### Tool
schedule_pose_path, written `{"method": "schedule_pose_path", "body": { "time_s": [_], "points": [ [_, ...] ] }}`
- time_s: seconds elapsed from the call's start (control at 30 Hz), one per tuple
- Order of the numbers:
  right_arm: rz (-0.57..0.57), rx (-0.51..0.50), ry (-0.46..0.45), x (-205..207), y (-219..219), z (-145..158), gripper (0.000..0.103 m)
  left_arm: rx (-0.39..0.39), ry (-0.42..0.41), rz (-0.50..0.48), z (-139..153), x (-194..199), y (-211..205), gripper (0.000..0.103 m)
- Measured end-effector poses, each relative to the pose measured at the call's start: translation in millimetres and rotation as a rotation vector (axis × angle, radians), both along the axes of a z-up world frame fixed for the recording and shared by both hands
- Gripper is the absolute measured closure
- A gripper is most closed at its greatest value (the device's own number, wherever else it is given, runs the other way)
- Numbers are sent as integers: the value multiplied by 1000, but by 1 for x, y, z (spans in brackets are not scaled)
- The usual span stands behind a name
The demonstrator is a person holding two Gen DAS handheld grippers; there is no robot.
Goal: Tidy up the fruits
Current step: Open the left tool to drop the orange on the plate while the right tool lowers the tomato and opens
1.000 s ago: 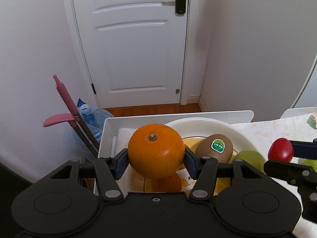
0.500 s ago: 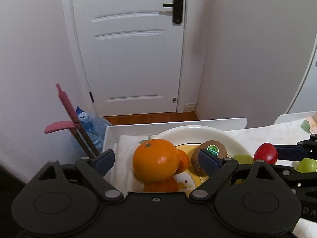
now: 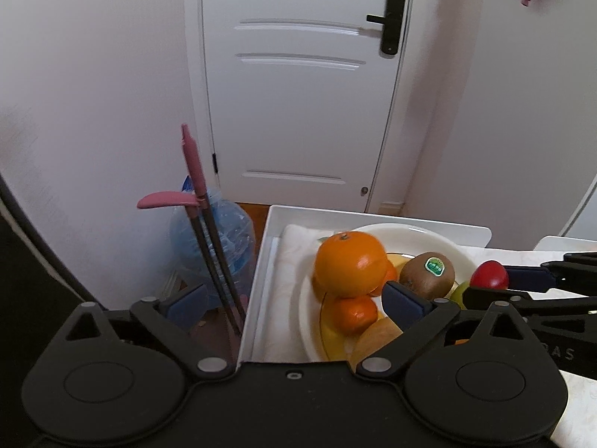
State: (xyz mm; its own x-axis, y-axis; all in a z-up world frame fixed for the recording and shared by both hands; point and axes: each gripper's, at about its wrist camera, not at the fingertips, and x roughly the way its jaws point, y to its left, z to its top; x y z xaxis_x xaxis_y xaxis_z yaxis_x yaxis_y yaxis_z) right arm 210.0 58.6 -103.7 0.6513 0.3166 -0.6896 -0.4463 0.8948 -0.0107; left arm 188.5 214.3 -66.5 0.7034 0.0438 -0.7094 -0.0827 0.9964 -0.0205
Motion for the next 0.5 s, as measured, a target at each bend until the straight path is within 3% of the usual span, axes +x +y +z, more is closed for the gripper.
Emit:
{"method": "schedule_pose_path", "body": {
  "time_s": [0.2,0.27,0.33,0.4,0.5],
  "points": [
    [15,3,-4,-1,3,-5,52,6,-13,3,2,-6,0,2],
    [26,5,-21,-4,3,-4,44,8,-18,2,3,-6,-1,2],
    [26,2,-34,-7,4,-3,17,7,-23,4,3,-7,-1,1],
    [9,-5,-68,-14,3,-1,0,3,-25,5,3,-9,0,1],
    [8,-18,-91,-23,0,-1,0,4,-26,5,4,-12,-1,1]
  ]
}}
